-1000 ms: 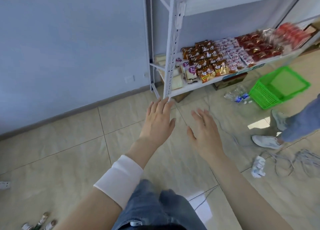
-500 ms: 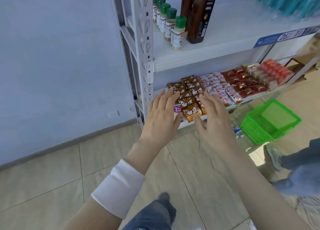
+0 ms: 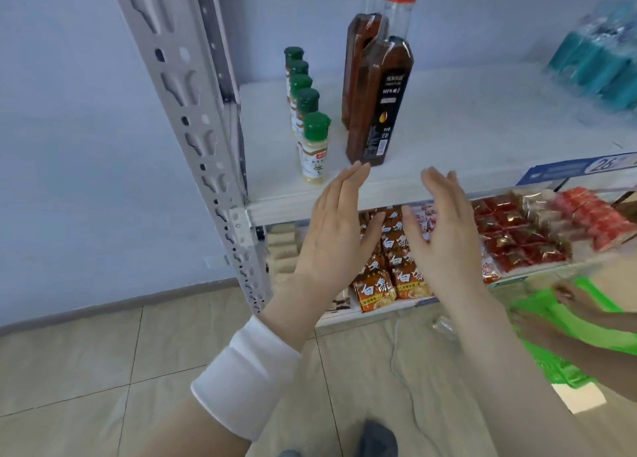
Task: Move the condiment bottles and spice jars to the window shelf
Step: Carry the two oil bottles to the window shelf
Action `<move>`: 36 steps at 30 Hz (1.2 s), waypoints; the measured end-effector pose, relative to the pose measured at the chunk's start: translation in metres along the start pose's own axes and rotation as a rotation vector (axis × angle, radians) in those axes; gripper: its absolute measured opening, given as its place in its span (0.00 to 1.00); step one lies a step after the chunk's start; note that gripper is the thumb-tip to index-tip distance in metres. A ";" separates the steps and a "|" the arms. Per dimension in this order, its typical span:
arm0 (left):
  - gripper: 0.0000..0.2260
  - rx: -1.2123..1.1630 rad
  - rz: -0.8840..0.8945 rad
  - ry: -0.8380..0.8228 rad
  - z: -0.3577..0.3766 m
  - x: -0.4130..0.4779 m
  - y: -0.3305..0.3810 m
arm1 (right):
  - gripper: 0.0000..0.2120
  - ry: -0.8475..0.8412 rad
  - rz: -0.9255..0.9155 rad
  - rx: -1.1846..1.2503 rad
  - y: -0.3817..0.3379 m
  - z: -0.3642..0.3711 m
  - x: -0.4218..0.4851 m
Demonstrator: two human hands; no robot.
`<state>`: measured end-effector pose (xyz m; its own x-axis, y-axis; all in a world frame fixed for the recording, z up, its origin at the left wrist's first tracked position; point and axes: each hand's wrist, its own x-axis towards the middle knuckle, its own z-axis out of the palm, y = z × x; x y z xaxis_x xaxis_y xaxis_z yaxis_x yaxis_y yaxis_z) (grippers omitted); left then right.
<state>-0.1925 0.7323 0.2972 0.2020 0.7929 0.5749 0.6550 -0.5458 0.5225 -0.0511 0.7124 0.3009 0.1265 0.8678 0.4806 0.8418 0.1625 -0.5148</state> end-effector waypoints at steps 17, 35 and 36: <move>0.38 -0.317 -0.503 0.270 0.078 0.121 -0.007 | 0.22 -0.108 0.030 0.375 0.069 0.010 0.143; 0.27 -0.365 -0.680 0.394 0.086 0.149 -0.020 | 0.32 -0.474 0.014 0.745 0.078 0.071 0.270; 0.27 -0.358 -0.691 0.404 0.086 0.150 -0.019 | 0.33 -0.513 0.010 0.767 0.076 0.074 0.275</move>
<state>-0.1122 0.8849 0.3193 -0.4735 0.8578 0.1999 0.2537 -0.0845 0.9636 0.0083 0.9983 0.3414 -0.2704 0.9430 0.1941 0.2407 0.2614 -0.9348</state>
